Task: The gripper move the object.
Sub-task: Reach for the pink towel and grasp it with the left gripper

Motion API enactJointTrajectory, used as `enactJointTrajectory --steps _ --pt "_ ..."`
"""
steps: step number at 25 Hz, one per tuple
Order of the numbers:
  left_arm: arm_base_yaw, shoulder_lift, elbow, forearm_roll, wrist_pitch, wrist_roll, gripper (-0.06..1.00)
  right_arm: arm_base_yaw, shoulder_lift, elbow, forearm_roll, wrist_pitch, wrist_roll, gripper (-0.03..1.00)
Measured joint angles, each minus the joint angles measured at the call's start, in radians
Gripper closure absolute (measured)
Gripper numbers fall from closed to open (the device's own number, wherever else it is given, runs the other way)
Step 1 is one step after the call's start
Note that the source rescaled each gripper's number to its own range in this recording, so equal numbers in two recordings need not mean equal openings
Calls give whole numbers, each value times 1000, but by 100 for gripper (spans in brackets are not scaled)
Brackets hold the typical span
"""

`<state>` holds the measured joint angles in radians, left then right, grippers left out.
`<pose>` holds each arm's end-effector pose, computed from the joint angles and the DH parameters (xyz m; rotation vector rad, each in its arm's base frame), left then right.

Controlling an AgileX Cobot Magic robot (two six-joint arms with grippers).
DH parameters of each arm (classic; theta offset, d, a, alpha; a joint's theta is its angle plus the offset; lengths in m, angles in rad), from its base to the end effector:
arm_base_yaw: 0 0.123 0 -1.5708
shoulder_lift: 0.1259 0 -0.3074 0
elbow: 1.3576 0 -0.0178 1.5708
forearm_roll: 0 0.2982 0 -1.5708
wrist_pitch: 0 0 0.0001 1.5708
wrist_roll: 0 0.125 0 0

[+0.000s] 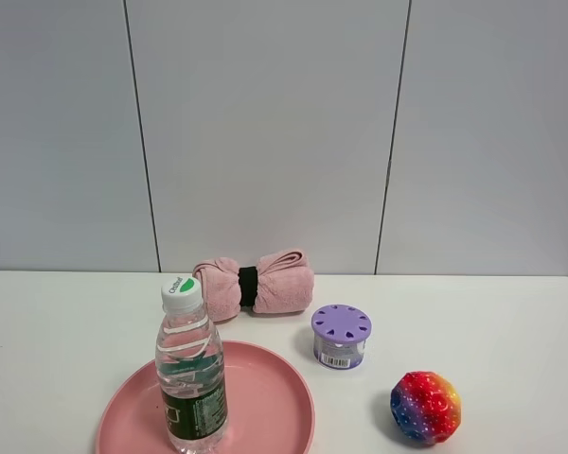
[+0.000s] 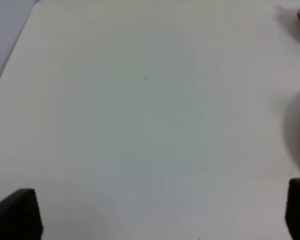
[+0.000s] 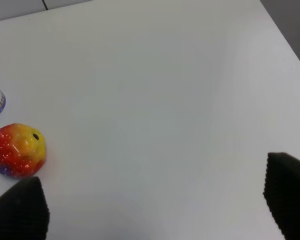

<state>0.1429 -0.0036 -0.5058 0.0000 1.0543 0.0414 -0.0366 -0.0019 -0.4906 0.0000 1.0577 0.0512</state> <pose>0.0432 0.0062 0.2875 -0.1030 2.0277 0.1162 0.0456 -0.0017 0.2817 0.0899 2.0467 0.0091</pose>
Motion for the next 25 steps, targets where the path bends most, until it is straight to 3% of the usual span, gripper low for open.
enactJointTrajectory --steps 25 --pt "0 0 0 0 0 0 -6 0 0 0 0 0 0 -3"
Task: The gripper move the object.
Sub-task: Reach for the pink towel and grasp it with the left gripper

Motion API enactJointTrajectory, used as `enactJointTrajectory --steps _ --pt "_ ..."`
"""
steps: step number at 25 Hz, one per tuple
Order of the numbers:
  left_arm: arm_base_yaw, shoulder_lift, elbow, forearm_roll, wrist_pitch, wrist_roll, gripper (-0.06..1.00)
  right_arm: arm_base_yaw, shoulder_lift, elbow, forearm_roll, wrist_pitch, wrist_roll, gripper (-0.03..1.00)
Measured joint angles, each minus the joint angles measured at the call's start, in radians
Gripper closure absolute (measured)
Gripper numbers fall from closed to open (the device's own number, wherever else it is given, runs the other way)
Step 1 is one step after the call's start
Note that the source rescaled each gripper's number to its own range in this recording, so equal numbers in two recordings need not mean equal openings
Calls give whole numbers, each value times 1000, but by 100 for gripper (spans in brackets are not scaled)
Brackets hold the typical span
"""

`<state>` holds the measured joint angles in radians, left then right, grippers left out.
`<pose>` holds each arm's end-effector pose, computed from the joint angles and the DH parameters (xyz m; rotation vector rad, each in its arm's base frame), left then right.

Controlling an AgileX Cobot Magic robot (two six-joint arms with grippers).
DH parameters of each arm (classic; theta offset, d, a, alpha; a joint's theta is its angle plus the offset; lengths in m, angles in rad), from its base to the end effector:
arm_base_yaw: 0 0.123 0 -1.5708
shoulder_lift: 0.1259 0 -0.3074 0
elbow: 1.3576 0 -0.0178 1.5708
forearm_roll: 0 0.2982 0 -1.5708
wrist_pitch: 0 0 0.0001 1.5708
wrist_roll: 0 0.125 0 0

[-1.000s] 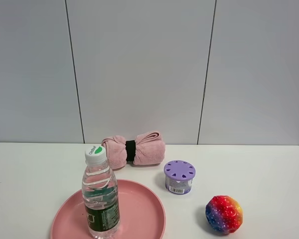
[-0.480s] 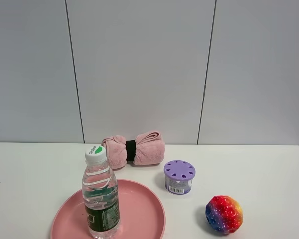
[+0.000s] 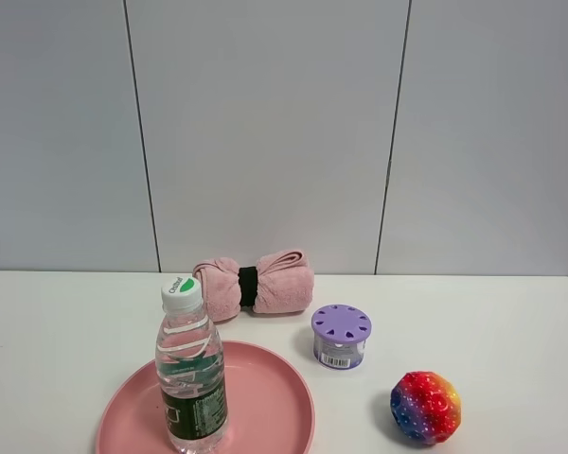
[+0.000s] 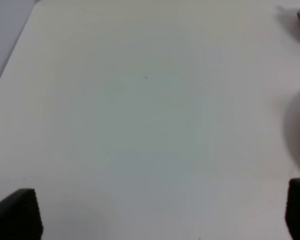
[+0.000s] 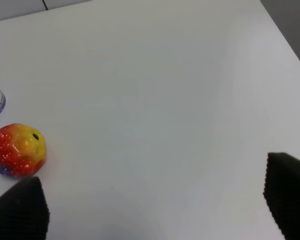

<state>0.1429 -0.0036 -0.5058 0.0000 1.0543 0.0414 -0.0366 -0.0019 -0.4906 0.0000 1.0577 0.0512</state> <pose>0.0432 0.0062 0.2875 -0.1030 2.0277 0.1162 0.0456 -0.0017 0.2817 0.0899 2.0467 0.0091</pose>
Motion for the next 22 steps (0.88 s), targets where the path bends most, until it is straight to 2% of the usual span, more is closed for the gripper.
enactJointTrajectory --steps 18,22 --pt "0 0 0 0 0 0 -6 0 0 0 0 0 0 -3" --pt "0 97 -88 -63 7 0 -6 0 0 0 0 0 0 -3"
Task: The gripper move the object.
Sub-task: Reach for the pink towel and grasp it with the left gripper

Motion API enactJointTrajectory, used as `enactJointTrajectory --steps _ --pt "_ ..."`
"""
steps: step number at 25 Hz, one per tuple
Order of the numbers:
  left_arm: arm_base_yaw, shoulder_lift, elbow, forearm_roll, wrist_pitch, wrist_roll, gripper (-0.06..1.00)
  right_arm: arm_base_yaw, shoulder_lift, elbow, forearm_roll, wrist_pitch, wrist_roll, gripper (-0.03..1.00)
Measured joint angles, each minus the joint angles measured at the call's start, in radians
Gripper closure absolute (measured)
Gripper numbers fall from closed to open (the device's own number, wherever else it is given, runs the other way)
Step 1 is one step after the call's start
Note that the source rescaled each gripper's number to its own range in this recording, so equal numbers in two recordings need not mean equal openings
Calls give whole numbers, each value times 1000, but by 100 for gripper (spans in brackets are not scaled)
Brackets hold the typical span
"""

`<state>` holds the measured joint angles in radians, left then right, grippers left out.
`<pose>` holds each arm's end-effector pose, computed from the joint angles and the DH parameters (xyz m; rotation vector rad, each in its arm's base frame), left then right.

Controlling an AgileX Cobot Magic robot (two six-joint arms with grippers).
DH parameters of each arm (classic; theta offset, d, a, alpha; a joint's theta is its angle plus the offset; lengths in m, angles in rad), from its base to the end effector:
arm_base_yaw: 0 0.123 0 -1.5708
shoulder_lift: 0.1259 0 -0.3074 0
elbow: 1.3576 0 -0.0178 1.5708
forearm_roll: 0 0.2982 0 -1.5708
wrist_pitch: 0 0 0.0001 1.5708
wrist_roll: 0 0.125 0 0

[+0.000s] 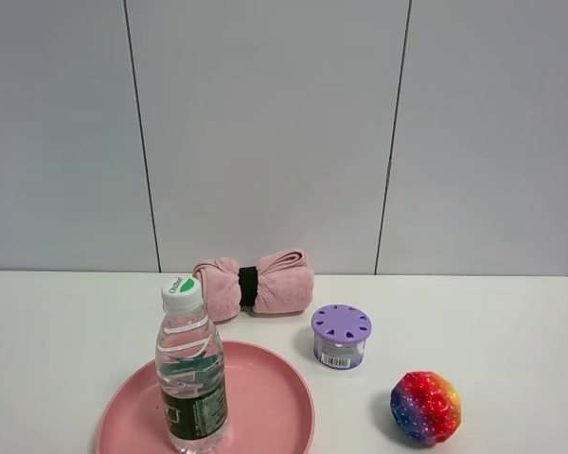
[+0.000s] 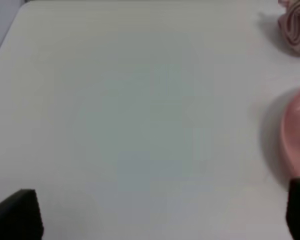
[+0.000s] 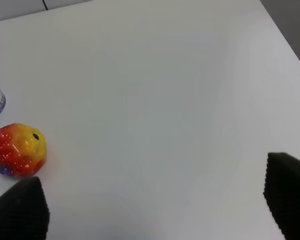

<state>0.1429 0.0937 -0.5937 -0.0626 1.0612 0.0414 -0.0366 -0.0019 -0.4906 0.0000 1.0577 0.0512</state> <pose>0.0499 0.0003 0.3131 -0.1007 2.0409 0.0403 0.0456 -0.0017 0.2817 0.0899 2.0467 0.0091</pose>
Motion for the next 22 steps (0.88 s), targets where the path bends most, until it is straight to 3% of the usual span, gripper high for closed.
enactJointTrajectory --steps 7,13,19,22 --pt "0 467 -323 1 7 0 -6 0 0 0 0 0 0 -3" --pt "-22 884 -477 5 -70 -5 -6 0 0 0 0 0 0 -3" --pt "-218 1229 -679 129 -107 6 -6 0 0 0 0 0 0 -3" --pt "-324 1374 -813 150 -172 33 -6 0 0 0 0 0 0 -3"
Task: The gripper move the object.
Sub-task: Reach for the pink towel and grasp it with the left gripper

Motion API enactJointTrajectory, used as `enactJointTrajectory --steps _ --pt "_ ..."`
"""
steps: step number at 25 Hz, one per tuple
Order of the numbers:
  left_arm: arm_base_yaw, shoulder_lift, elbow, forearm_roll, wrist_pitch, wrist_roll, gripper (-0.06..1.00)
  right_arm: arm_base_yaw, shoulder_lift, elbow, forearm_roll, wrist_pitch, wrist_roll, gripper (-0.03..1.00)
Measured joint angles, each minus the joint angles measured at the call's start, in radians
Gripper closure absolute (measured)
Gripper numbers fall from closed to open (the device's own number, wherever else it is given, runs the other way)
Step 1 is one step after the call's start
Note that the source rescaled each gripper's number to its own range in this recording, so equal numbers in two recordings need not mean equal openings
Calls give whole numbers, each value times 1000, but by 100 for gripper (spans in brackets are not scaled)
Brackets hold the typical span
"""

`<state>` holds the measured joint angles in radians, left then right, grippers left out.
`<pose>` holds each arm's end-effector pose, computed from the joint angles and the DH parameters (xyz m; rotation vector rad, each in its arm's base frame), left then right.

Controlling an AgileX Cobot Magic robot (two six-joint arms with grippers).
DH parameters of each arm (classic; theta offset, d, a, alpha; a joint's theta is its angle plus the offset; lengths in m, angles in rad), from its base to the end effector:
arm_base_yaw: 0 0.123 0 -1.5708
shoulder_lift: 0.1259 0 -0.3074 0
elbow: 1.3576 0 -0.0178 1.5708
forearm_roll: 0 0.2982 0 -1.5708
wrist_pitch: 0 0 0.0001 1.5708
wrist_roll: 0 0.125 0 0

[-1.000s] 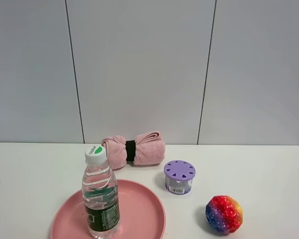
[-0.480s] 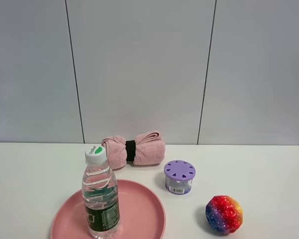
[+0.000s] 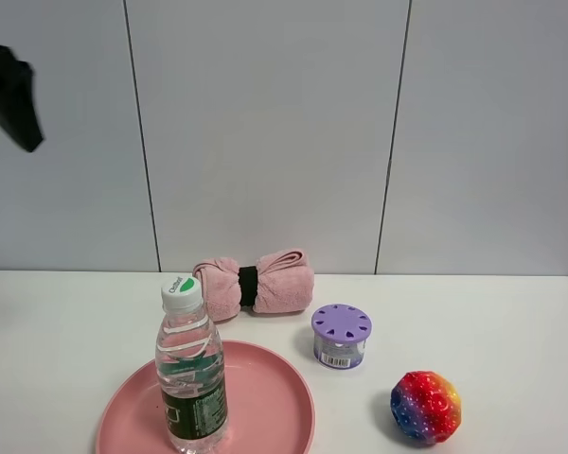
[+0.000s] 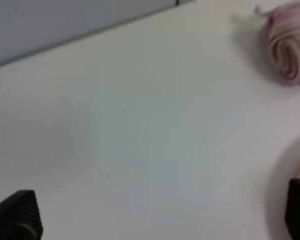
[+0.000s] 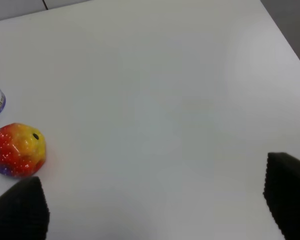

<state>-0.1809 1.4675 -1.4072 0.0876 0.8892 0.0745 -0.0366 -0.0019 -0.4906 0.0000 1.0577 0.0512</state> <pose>0.3811 -0.0611 0.3616 0.3455 2.4046 0.0595 0.0456 -0.0017 0.2817 0.0899 2.0467 0.0091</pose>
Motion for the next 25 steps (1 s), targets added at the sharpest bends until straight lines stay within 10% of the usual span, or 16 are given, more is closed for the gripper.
enactJointTrajectory --steps 15,25 --pt "-271 532 -475 -165 33 727 -6 0 0 0 0 0 0 -3" --pt "-280 764 -706 -205 31 865 -6 0 0 0 0 0 0 -3"
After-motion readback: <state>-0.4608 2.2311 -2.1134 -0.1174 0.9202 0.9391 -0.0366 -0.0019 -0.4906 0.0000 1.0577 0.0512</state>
